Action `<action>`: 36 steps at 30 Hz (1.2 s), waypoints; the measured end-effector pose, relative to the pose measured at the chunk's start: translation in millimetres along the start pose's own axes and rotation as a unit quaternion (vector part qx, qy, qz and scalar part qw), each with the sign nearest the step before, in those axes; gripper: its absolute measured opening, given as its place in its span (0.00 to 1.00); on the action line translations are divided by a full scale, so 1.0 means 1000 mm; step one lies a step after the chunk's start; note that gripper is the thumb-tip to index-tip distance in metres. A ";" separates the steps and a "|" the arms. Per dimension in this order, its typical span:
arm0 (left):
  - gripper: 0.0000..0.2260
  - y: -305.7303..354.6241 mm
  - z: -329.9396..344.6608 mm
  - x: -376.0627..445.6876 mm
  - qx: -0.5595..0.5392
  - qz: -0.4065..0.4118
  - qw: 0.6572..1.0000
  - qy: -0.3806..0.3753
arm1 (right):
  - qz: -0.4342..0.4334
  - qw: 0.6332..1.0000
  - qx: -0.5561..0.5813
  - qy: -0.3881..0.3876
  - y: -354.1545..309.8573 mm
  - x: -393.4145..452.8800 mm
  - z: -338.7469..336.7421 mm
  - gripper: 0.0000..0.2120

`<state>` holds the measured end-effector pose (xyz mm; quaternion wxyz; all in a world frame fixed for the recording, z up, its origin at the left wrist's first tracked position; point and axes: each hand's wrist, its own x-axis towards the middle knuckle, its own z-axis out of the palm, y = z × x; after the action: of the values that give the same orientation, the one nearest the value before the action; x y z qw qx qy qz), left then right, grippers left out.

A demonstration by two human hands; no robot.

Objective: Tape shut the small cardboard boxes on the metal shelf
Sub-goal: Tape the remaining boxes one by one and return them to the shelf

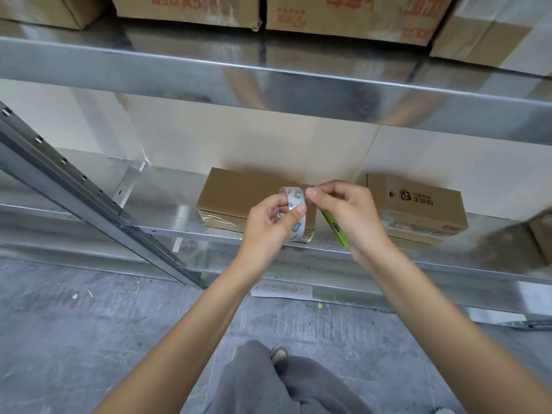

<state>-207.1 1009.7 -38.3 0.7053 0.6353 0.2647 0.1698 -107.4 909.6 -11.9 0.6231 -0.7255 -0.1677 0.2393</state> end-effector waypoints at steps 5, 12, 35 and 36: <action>0.03 -0.008 0.004 0.000 0.021 0.033 0.999 0.031 | 0.080 0.994 0.068 0.035 0.007 -0.005 0.008 0.05; 0.08 -0.016 -0.001 -0.005 0.065 0.071 0.995 0.035 | 0.227 0.948 0.224 -0.016 0.012 -0.002 0.017 0.03; 0.14 -0.118 -0.217 0.089 0.525 -0.054 0.839 0.133 | -0.030 0.889 -0.455 -0.035 0.131 0.029 0.013 0.37; 0.12 -0.117 -0.216 0.089 0.521 -0.055 0.842 0.128 | -0.035 0.891 -0.451 -0.036 0.131 0.030 0.012 0.36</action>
<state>-274.4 1218.9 -179.3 0.2388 0.8662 0.4363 0.0478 -96.9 913.8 -146.5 0.2308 -0.9130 -0.3050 0.1421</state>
